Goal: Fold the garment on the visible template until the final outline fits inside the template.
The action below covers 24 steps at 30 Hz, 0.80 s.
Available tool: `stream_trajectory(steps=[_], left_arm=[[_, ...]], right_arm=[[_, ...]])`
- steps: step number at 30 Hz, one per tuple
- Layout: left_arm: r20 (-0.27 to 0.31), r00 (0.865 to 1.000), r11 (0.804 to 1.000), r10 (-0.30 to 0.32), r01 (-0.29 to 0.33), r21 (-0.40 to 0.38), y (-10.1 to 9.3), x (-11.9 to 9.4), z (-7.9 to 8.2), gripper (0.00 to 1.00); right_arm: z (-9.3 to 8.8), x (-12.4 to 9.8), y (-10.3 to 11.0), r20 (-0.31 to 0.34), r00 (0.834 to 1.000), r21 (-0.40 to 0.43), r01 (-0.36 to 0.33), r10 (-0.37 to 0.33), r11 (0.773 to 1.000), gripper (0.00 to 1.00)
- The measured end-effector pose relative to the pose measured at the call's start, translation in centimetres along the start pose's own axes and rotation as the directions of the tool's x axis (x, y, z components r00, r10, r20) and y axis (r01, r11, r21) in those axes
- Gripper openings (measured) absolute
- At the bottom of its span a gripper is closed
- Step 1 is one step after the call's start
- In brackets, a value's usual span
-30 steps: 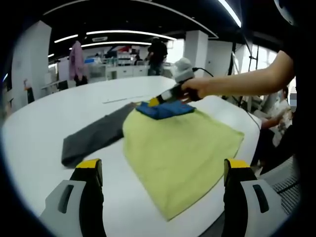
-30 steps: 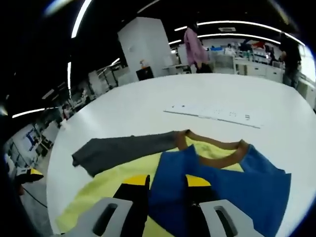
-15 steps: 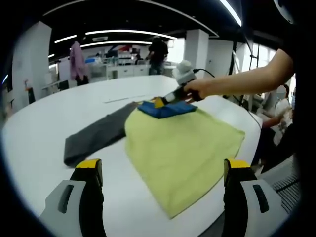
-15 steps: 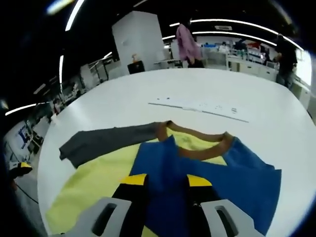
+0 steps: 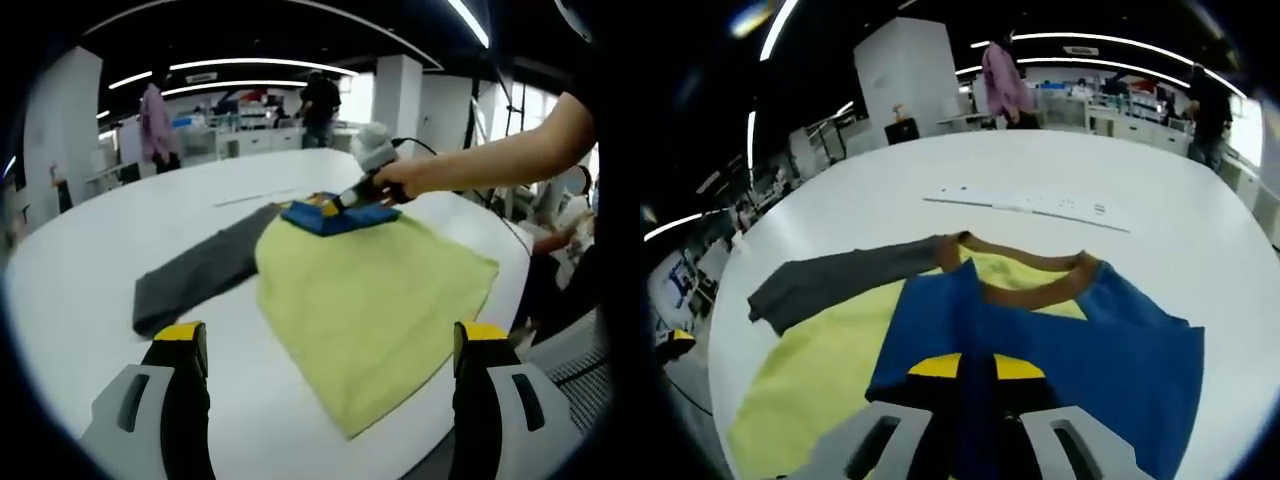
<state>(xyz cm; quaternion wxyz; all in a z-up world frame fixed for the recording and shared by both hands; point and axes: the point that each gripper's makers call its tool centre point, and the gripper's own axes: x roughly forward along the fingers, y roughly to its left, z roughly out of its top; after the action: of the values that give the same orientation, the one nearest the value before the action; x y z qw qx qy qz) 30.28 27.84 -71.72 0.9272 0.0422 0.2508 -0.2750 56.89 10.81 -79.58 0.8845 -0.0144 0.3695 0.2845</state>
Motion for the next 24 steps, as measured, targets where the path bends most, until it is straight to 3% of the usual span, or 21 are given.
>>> stream_trajectory(steps=[13,24], left_arm=[[0.006,1.0,1.0,0.005,-0.005,0.003,0.0,0.0,0.2,0.99],[0.007,1.0,1.0,0.014,-0.014,0.002,0.2,-0.3,0.3,0.99]], right_arm=[[1.8,-0.8,3.3,0.079,0.994,0.038,-0.081,0.078,0.996,0.0],[3.5,-1.4,8.5,0.152,0.964,0.04,-0.226,0.218,0.973,0.0]])
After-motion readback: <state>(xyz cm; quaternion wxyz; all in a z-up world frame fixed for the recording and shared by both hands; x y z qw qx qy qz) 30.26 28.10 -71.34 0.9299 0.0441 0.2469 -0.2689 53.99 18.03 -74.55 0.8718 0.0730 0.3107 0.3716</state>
